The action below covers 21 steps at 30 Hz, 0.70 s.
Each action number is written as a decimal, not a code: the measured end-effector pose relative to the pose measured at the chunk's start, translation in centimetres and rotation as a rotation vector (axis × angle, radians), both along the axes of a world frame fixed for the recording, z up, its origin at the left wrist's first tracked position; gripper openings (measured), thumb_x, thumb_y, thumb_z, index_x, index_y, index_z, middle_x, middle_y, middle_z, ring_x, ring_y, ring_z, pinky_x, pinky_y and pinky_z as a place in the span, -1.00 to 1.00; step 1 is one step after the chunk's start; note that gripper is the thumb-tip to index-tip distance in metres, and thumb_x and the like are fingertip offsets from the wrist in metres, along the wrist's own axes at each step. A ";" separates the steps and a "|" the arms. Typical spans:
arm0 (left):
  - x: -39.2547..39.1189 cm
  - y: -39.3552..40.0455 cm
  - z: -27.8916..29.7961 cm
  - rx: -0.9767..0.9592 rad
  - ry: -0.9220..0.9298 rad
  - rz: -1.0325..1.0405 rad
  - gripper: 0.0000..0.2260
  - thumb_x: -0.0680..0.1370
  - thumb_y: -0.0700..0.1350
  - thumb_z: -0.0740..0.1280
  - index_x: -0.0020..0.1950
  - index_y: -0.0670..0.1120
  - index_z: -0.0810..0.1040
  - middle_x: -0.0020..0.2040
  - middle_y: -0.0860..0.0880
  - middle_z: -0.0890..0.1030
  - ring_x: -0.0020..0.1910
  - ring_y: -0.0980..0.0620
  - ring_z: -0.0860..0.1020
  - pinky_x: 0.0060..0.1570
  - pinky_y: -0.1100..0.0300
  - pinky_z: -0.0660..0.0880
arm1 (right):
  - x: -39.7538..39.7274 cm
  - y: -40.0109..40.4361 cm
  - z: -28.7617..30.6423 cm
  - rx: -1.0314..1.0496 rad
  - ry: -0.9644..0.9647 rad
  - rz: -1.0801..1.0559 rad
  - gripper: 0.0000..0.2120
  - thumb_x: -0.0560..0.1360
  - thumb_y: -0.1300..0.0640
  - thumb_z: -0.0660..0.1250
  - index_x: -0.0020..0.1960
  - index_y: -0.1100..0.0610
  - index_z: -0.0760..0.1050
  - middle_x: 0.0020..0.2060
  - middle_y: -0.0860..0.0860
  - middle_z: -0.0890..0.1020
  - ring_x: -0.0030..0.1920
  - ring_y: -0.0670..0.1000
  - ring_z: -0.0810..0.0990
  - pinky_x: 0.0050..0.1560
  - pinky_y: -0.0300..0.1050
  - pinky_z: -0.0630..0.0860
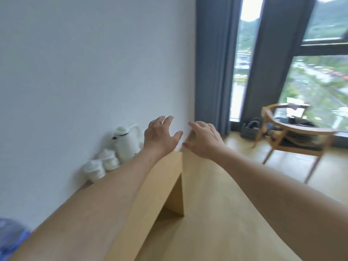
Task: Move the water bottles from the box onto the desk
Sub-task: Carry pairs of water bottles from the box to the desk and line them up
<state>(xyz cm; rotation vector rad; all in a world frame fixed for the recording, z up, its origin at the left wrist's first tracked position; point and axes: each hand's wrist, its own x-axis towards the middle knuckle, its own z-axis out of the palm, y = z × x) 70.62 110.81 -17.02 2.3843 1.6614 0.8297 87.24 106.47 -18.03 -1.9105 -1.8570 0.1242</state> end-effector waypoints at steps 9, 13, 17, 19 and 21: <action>33.0 -4.3 0.4 0.023 -0.011 -0.435 -0.40 0.53 0.20 0.35 0.53 0.04 0.35 0.51 -0.03 0.39 0.50 -0.09 0.28 0.44 -0.09 0.28 | 30.1 -10.5 0.6 -0.008 -0.010 -0.453 -0.23 0.46 -0.24 0.40 0.57 -0.06 0.21 0.52 0.00 0.34 0.50 0.14 0.26 0.43 0.10 0.28; 47.1 -7.8 0.5 0.003 -0.024 -0.579 -0.47 0.53 0.18 0.34 0.47 0.05 0.41 0.40 0.00 0.48 0.40 -0.10 0.38 0.37 -0.12 0.36 | 42.4 -16.1 0.9 -0.015 -0.008 -0.600 -0.24 0.46 -0.20 0.41 0.56 -0.05 0.22 0.48 0.02 0.38 0.46 0.15 0.30 0.43 0.10 0.30; 59.0 -11.5 -0.2 -0.060 -0.048 -0.696 -0.41 0.53 0.18 0.35 0.52 0.05 0.36 0.47 0.00 0.41 0.46 -0.08 0.32 0.42 -0.14 0.32 | 52.8 -21.6 0.3 -0.035 0.024 -0.737 -0.23 0.47 -0.19 0.41 0.57 -0.03 0.21 0.47 0.03 0.39 0.45 0.15 0.30 0.40 0.05 0.30; 64.2 -13.1 -0.6 -0.087 -0.039 -0.751 -0.40 0.53 0.19 0.35 0.54 0.06 0.34 0.49 -0.01 0.39 0.47 -0.08 0.30 0.43 -0.14 0.31 | 57.2 -24.0 -0.2 -0.049 0.043 -0.804 -0.24 0.48 -0.18 0.41 0.57 -0.01 0.22 0.48 0.05 0.37 0.47 0.15 0.29 0.42 0.07 0.29; 69.2 -14.5 -0.8 -0.092 -0.028 -0.820 -0.40 0.54 0.19 0.35 0.54 0.06 0.33 0.50 -0.01 0.39 0.48 -0.08 0.29 0.44 -0.09 0.29 | 61.3 -26.1 -0.7 -0.070 0.054 -0.869 -0.22 0.49 -0.18 0.41 0.59 0.00 0.18 0.52 0.05 0.33 0.50 0.15 0.26 0.46 0.08 0.28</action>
